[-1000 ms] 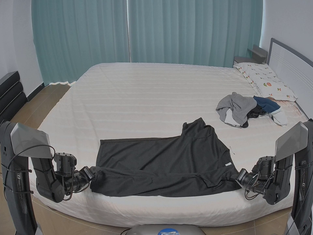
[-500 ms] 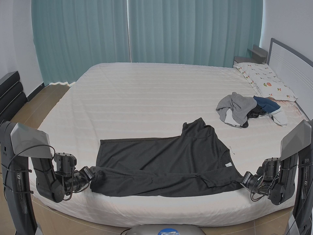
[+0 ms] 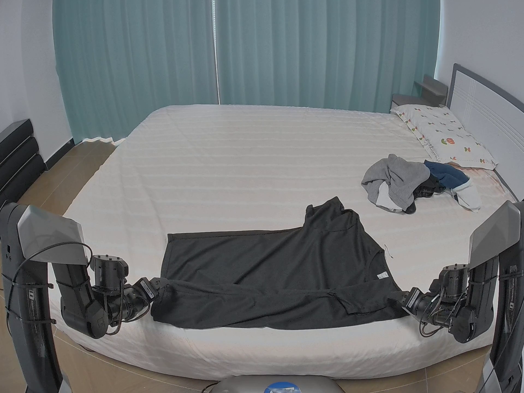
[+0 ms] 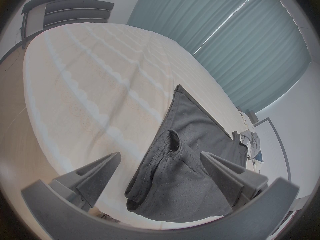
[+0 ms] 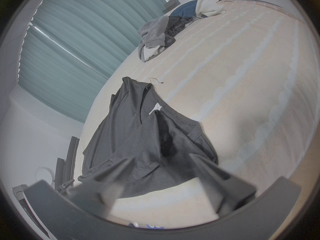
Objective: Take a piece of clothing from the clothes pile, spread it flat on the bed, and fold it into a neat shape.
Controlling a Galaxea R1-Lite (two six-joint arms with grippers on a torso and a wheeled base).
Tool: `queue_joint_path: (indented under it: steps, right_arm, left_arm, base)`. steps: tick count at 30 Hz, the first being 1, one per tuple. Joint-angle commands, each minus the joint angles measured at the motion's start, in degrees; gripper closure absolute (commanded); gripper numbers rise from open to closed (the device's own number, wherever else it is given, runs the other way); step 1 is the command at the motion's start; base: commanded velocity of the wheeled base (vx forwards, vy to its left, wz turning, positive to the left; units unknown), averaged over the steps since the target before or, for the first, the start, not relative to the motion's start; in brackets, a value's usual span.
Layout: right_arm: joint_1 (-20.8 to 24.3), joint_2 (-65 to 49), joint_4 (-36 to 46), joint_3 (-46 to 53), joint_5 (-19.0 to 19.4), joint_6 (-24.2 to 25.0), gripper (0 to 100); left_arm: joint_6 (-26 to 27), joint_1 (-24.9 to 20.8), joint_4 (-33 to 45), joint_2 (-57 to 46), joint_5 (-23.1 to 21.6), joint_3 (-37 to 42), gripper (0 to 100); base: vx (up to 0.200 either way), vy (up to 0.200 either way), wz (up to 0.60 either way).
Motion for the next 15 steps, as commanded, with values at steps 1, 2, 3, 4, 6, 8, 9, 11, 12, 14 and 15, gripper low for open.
queue_joint_path:
  steps: [1,2,3,4,6,8,9,11,12,14,15]
  right_arm:
    - [-0.44,-0.46,-0.82,-0.58,0.19,0.40,0]
    - [-0.70,-0.46,-0.82,-0.75,0.36,0.93,0]
    - [-0.88,-0.46,-0.82,-0.84,0.54,1.19,0]
    - [-1.14,-0.64,-0.82,-1.37,1.33,2.60,0]
    - [-1.84,-0.64,-0.82,-2.33,1.94,4.45,0]
    - [-2.55,-0.55,-0.73,-3.13,2.12,5.94,0]
    - [-3.07,-0.20,-0.73,-3.74,2.21,6.55,0]
    - [-3.16,-0.02,-0.73,-3.92,2.56,6.82,0]
    - [-3.16,0.07,-0.73,-3.83,3.00,6.82,0]
    - [-3.07,0.07,-0.73,-3.83,3.09,6.82,0]
    - [-3.07,0.07,-0.73,-3.83,3.09,6.82,0]
  left_arm:
    - [-0.03,-0.09,-0.03,0.07,-0.11,-0.08,0]
    - [-0.20,-0.18,-0.03,0.07,-0.02,-0.17,0]
    - [-0.29,-0.18,-0.03,0.07,-0.02,-0.17,0]
    - [-0.29,-0.26,-0.03,0.07,0.25,-0.43,0]
    - [-0.38,-0.26,-0.03,0.07,0.60,-0.52,0]
    - [-0.29,-0.26,-0.03,0.07,0.69,-0.52,0]
    - [-0.38,-0.18,-0.03,-0.02,0.69,-0.52,0]
    - [-0.47,-0.18,-0.03,-0.02,0.69,-0.52,0]
    - [-0.73,-0.18,-0.03,-0.11,0.69,-0.52,0]
    - [-0.99,-0.18,-0.03,-0.11,0.69,-0.61,0]
    - [-1.08,-0.18,-0.03,-0.11,0.69,-0.61,0]
  base:
    - [0.000,0.000,0.00]
    - [0.000,0.000,0.00]
    - [0.000,0.000,0.00]
    - [0.000,0.000,0.00]
    - [0.000,0.000,0.00]
    - [0.000,0.000,0.00]
    - [0.000,0.000,0.00]
    - [0.200,0.000,0.00]
    - [0.200,0.000,0.00]
    - [0.200,0.000,0.00]
    - [0.200,0.000,0.00]
